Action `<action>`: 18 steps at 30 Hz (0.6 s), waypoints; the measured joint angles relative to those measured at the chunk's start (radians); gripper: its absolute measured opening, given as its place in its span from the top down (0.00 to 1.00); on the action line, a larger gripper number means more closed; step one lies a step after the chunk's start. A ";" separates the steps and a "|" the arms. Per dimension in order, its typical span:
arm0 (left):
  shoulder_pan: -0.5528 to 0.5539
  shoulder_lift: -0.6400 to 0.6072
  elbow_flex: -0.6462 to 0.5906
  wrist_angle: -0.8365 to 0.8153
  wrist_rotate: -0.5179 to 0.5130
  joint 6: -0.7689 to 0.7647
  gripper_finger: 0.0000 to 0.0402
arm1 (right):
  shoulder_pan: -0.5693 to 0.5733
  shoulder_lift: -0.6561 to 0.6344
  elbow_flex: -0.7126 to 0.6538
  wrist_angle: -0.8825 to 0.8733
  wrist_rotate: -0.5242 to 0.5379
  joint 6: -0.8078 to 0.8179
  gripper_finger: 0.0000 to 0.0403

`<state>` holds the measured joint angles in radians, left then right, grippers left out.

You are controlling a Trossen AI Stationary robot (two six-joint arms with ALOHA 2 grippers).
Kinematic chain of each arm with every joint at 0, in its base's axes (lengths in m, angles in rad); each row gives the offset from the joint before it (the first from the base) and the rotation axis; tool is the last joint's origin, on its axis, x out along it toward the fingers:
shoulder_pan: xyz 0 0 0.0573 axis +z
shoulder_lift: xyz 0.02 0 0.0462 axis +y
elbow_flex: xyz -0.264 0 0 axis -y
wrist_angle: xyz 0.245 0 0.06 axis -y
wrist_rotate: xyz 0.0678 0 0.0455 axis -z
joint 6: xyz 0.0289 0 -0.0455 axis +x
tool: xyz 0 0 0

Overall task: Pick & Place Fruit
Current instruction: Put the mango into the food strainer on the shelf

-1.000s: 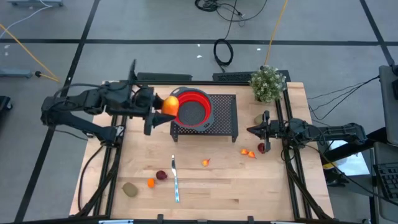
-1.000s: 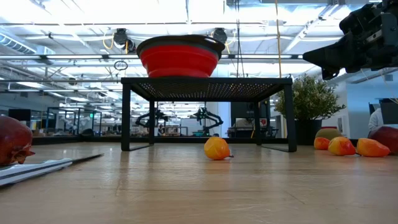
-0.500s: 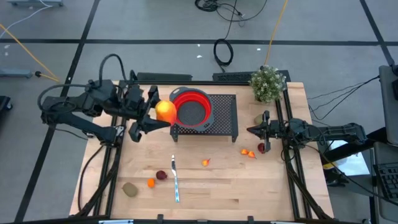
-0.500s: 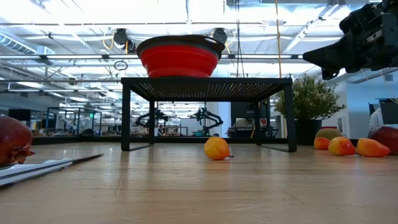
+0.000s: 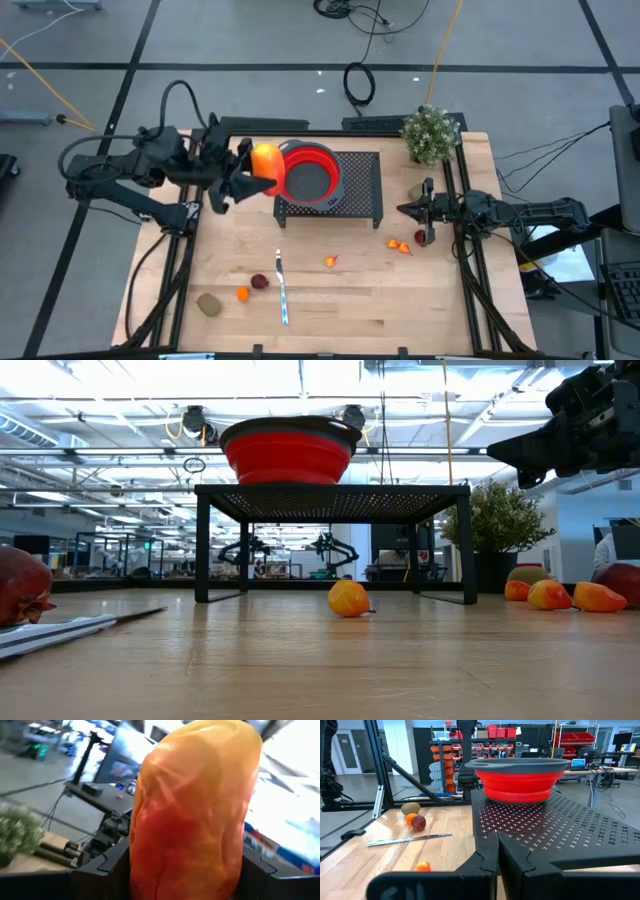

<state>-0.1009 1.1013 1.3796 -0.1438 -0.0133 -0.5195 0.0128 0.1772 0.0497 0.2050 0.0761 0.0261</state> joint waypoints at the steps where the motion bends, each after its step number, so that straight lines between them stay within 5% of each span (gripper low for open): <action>1: 0.000 0.001 0.000 -0.001 -0.026 -0.035 0.40 | 0.000 0.000 0.000 0.000 0.000 0.000 1.00; 7: 0.000 0.001 0.000 -0.051 -0.202 -0.280 0.40 | 0.000 0.000 0.000 0.000 0.000 0.000 1.00; 18: 0.000 0.055 -0.001 -0.469 -0.384 -0.494 0.40 | 0.000 0.000 0.000 0.000 0.000 0.013 1.00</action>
<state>-0.1005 1.1565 1.3787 -0.6131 -0.3972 -1.0135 0.0126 0.1772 0.0495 0.2054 0.0761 0.0391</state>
